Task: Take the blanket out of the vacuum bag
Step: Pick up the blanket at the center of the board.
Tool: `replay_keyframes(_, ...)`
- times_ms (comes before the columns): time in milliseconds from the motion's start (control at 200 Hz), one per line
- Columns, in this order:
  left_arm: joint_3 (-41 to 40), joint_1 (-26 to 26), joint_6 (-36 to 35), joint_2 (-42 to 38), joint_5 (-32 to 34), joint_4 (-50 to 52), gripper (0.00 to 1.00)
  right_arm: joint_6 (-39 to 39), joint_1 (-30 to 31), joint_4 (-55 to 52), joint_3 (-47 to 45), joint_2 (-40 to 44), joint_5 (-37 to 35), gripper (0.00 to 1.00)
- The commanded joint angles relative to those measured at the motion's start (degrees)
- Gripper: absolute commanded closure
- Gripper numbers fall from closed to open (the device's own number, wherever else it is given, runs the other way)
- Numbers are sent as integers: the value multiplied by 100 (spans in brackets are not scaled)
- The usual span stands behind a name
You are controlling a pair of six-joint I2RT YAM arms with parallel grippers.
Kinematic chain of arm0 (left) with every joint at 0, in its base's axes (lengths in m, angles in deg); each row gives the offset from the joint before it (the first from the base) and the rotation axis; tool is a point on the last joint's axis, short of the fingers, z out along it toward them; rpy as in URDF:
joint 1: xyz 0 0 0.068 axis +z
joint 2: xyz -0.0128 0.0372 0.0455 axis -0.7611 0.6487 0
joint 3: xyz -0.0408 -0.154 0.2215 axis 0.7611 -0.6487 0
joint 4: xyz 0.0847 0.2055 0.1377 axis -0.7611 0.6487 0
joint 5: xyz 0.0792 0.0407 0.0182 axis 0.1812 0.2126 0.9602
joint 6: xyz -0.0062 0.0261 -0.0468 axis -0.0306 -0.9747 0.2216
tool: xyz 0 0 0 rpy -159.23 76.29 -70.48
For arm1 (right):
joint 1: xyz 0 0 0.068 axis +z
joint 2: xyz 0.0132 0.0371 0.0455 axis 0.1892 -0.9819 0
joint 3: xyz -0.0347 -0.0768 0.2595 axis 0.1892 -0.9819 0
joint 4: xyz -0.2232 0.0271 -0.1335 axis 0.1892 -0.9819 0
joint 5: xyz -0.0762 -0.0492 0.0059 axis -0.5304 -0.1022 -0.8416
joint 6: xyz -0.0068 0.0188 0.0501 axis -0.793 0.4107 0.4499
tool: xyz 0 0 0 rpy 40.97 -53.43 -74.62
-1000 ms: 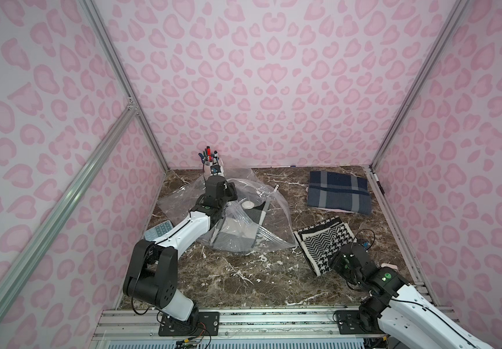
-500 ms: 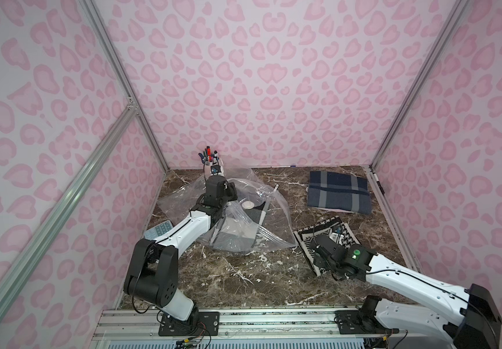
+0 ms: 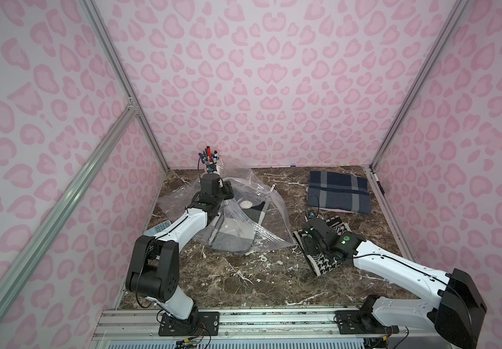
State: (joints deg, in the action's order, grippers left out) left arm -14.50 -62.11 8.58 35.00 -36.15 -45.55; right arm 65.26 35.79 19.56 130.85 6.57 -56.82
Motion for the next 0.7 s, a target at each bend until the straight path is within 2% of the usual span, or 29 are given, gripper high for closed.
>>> replay_keyframes(0, 80, 32, -132, -9, -10, -6, 96, -773, -65, -64, 175, -315, 317, 21)
replay_keyframes(175, 108, 85, -201, -61, 40, 72, 96, -1114, -97, -402, 338, -947, 366, 20)
replay_keyframes(320, 139, 253, -200, -89, 10, 86, 96, -1262, -240, -279, 291, -1027, 671, 19)
replay_keyframes(535, 318, 581, -178, -97, -73, 120, 96, -1121, -402, -381, 335, -1483, 497, 19)
replay_keyframes(695, 449, 616, -121, -36, -195, 117, 96, -1126, -500, -482, 518, -2070, 590, 19)
